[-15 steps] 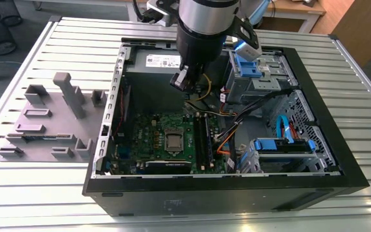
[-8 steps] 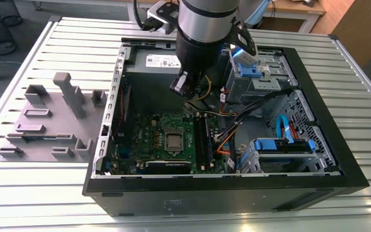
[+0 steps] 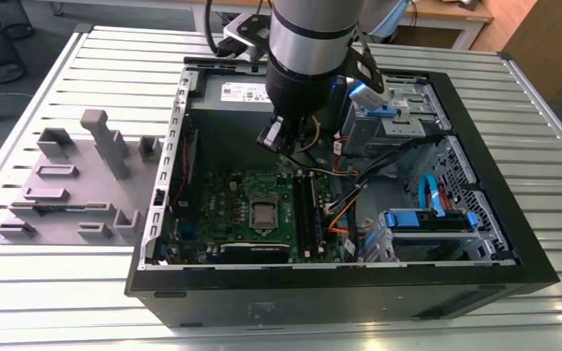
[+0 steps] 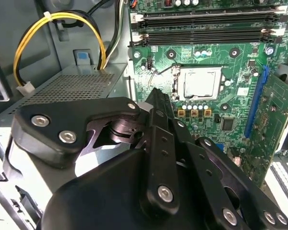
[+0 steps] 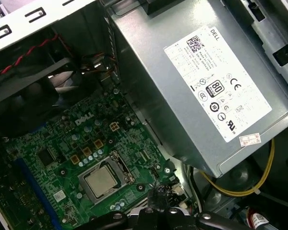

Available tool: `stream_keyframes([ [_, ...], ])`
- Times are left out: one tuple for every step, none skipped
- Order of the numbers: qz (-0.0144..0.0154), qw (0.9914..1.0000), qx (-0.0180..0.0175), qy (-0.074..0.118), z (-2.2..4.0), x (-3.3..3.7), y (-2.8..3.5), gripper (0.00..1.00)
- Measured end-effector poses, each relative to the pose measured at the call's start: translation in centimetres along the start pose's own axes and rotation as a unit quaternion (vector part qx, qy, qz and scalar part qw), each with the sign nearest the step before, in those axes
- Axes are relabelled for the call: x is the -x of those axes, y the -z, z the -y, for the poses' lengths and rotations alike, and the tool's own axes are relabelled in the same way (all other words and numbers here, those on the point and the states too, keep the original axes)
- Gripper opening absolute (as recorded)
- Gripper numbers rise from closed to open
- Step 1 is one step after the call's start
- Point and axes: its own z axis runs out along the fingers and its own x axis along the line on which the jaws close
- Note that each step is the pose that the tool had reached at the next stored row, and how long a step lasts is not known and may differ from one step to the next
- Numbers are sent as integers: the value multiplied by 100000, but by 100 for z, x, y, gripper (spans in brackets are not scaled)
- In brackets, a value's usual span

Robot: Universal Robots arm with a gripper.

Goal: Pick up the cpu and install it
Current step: 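Install the first cpu locking lever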

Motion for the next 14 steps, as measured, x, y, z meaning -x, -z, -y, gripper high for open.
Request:
stream_keyframes([
  [-3, 100000, -4, 0, 0, 0, 0, 11],
  [-8, 100000, -7, -1, 0, 0, -1, 11],
  [-2, 100000, -6, 0, 0, 0, -1, 11],
  [7, 100000, -4, 0, 0, 0, -3, 11],
  [8, 100000, -15, 0, -2, 2, -7, 11],
  [-86, 100000, -73, -14, -7, 9, -12, 11],
  [-237, 100000, -170, -12, -15, 22, -21, 11],
  [-427, 99999, -300, -10, -23, 36, -30, 11],
  [-616, 99997, -422, -15, -30, 46, -42, 11],
  [-795, 99995, -540, -19, -35, 54, -56, 11],
  [-946, 99993, -644, -21, -38, 59, -74, 11],
  [-1073, 99992, -740, -23, -40, 62, -94, 11],
  [-1192, 99990, -813, -26, -41, 64, -112, 11],
  [-1304, 99988, -882, -29, -42, 67, -130, 11],
])
